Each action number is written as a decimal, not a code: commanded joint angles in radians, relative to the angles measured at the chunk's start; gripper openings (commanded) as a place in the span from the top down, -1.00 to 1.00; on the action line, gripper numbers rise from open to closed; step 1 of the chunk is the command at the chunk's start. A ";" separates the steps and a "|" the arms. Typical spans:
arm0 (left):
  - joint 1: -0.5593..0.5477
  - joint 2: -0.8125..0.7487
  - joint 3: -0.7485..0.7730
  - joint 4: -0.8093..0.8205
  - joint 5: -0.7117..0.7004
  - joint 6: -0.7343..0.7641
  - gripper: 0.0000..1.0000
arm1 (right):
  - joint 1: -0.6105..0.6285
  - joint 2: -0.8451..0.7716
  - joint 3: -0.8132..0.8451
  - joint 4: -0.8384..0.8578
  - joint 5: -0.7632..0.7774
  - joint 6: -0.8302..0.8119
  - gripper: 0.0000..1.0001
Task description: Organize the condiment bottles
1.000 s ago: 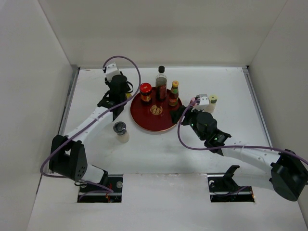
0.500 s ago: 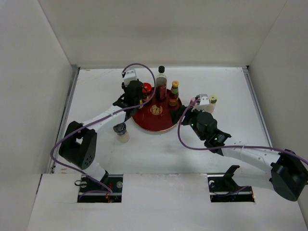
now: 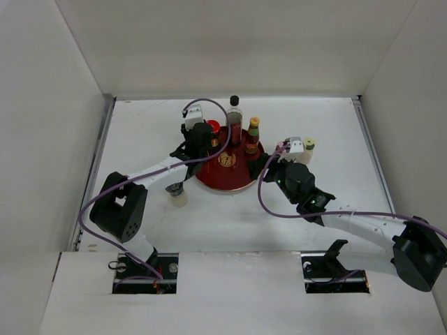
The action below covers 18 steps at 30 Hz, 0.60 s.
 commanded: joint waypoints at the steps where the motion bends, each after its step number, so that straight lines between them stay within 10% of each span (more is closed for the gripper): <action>1: -0.012 -0.041 -0.018 0.060 -0.054 0.035 0.48 | 0.000 0.007 -0.003 0.060 -0.009 0.006 -1.00; 8: -0.028 -0.051 -0.027 0.076 -0.049 0.043 -0.34 | -0.002 0.005 -0.003 0.060 -0.009 0.004 -1.00; 18: -0.035 -0.304 -0.126 0.056 -0.045 0.047 -0.40 | -0.002 0.013 -0.001 0.060 -0.009 0.007 -1.00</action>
